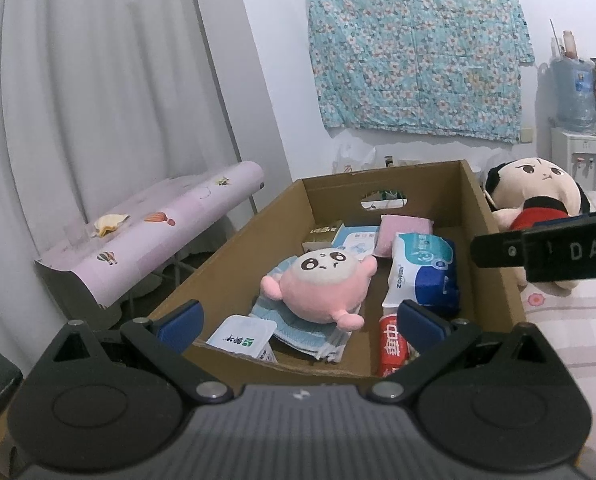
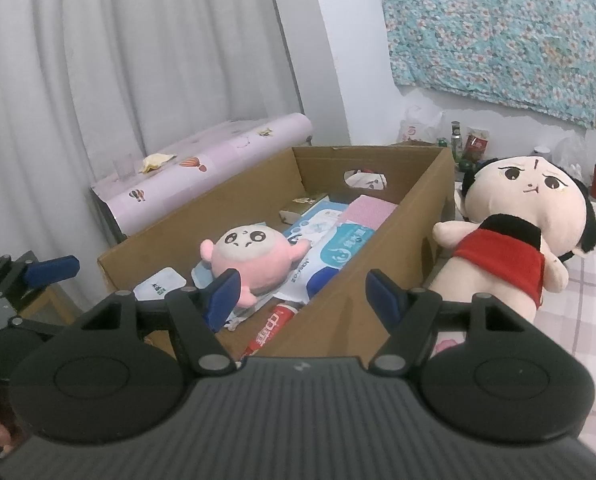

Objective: Organize soft objects

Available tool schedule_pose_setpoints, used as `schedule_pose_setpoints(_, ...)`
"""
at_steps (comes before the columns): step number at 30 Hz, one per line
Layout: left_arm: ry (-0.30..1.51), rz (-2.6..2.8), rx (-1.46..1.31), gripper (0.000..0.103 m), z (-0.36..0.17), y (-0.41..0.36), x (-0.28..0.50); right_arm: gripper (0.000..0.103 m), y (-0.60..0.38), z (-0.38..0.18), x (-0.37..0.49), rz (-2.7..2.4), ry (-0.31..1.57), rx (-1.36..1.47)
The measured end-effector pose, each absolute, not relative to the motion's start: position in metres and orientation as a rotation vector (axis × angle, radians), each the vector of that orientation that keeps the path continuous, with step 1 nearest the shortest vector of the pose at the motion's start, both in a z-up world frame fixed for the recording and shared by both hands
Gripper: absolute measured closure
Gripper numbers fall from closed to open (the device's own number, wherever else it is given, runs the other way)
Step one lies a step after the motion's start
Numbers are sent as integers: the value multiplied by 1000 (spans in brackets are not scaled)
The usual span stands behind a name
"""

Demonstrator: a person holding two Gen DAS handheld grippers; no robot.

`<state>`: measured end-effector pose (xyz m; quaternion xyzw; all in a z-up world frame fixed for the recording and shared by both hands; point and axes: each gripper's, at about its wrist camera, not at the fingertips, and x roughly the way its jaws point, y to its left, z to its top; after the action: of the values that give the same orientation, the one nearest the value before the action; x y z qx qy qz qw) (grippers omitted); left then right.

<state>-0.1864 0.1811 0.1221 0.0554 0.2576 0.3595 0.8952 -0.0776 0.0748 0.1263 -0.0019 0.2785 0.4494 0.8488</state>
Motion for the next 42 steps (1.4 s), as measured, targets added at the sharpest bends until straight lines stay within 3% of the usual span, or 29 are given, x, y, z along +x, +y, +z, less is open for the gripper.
schedule_pose_setpoints(42, 574, 736, 75, 0, 123, 172, -189, 32, 73, 127, -80, 947, 579, -6)
